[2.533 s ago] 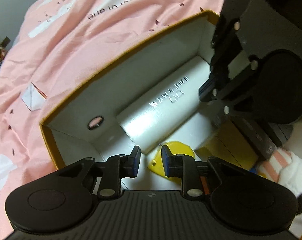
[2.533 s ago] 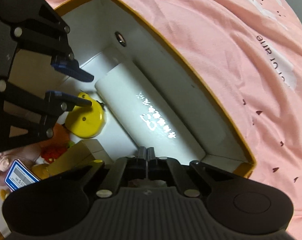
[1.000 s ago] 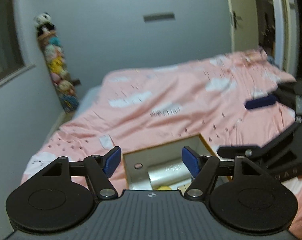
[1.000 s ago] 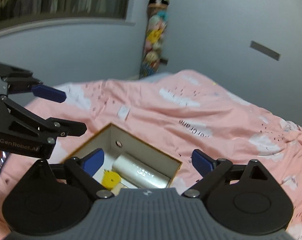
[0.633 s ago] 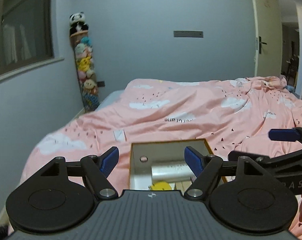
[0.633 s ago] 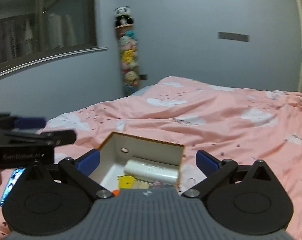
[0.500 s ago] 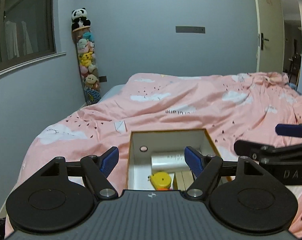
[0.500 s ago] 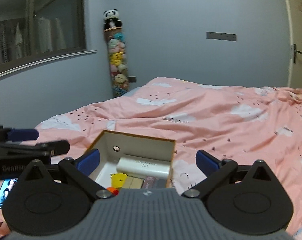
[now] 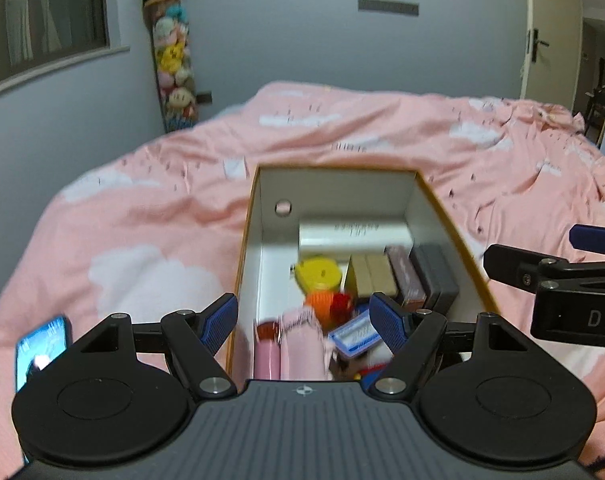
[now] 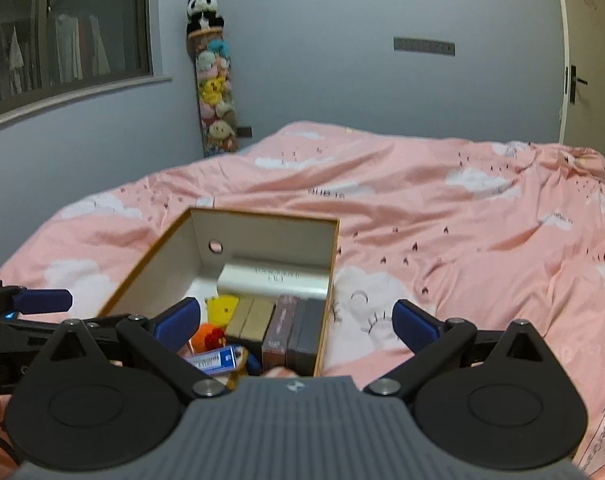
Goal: Organize objects
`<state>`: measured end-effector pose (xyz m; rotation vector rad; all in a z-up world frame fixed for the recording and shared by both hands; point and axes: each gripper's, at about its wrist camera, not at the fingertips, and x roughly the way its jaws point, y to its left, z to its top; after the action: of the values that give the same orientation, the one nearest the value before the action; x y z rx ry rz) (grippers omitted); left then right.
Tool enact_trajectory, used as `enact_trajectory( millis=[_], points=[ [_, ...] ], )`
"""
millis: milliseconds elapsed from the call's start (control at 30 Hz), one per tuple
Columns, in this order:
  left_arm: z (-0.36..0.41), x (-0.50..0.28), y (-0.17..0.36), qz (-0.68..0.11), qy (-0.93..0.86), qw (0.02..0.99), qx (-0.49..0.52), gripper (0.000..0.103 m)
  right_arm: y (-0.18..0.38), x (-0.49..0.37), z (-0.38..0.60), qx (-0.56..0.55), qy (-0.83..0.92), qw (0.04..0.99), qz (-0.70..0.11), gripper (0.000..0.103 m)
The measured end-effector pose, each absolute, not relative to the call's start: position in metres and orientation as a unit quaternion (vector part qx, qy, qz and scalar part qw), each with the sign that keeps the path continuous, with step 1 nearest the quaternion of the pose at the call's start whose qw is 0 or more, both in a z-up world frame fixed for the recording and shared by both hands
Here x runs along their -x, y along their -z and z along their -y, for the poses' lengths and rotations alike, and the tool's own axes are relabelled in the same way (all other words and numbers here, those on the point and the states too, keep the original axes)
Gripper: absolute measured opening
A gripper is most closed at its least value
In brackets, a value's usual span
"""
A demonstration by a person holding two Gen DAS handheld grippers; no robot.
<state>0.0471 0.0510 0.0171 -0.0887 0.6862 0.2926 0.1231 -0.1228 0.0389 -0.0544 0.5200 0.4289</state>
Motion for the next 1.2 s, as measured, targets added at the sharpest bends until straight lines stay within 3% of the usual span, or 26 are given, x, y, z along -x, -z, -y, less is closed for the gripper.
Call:
enact_trajectory(
  millis=[333,1200],
  points=[
    [-0.055,-0.05,0.004,-0.358,-0.145,0.92,0.071,0.087,-0.012,-0.134,0.115,0.037,-0.21,0.928,-0.307,0.102],
    [-0.057,-0.048,0.008,-0.372,-0.152,0.913,0.075,0.087,-0.008,-0.134,0.111,0.047,-0.212,0.924,-0.316,0.102]
  ],
)
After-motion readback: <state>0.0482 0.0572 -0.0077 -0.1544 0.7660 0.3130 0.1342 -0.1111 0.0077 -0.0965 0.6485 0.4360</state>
